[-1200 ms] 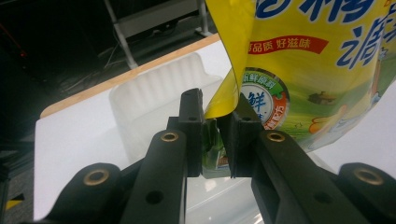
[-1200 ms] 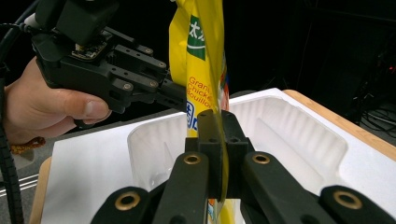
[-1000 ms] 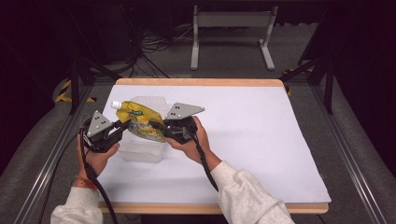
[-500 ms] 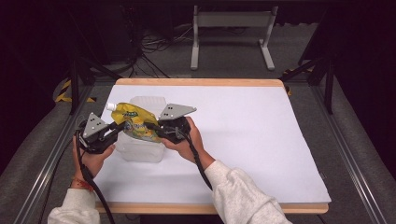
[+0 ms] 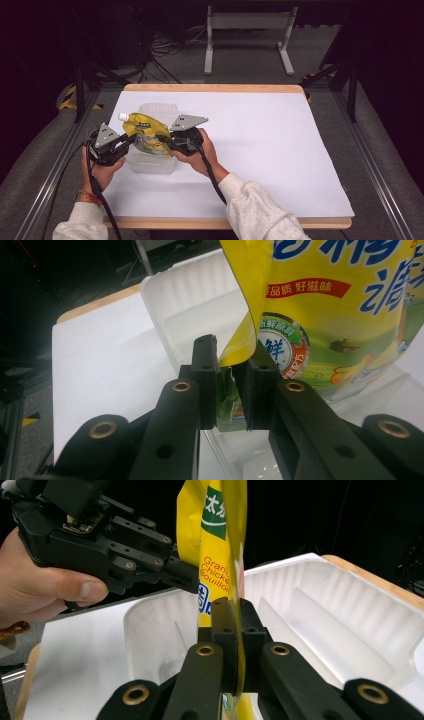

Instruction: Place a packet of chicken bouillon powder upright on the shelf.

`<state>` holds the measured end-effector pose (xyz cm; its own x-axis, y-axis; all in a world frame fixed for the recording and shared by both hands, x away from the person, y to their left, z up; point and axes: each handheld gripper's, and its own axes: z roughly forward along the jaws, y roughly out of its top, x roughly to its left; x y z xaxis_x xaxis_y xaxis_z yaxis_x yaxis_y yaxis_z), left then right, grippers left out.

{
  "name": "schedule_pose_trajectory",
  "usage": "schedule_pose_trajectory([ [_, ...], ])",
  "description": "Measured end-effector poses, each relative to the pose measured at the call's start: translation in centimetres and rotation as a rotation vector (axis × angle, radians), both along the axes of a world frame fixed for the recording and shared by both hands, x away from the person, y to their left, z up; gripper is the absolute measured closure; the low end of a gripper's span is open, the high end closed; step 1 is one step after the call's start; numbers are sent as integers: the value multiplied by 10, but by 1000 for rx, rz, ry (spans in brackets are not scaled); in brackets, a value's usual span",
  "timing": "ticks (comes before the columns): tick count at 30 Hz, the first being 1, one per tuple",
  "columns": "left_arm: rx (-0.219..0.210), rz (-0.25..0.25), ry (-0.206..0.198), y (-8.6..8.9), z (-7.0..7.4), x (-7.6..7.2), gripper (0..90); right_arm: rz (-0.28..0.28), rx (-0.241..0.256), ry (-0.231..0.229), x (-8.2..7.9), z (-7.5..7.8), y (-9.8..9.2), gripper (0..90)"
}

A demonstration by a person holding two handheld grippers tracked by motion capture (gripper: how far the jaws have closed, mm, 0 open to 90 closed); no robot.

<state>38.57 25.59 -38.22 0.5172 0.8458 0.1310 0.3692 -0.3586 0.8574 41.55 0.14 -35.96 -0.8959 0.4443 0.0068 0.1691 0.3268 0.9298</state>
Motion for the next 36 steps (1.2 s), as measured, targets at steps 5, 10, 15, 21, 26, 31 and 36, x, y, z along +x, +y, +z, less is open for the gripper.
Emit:
schedule_pose_trajectory([
  [5, 8, 4, 4, -1, -2, 0, 790, 0, 3, 14, 2, -5, -1, 900],
  [10, 11, -4, 17, 0, -4, 0, 792, -1, -5, 9, 1, -6, 1, 899],
  [15, 8, -4, 25, 2, -7, 0, 793, -4, -39, 4, -1, -9, 5, 878],
  [21, 11, -7, 31, 2, -10, -2, 793, -7, -48, 8, -1, -13, 7, 875],
  [26, 6, -3, 24, 3, -11, -3, 792, -9, -60, 13, -1, -15, 8, 862],
  [31, 8, 4, 17, 2, -12, -4, 784, -11, -71, 17, -1, -17, 7, 850],
  [36, -17, 13, 10, 2, -13, -5, 772, -18, -74, 18, 0, -18, 4, 842],
])
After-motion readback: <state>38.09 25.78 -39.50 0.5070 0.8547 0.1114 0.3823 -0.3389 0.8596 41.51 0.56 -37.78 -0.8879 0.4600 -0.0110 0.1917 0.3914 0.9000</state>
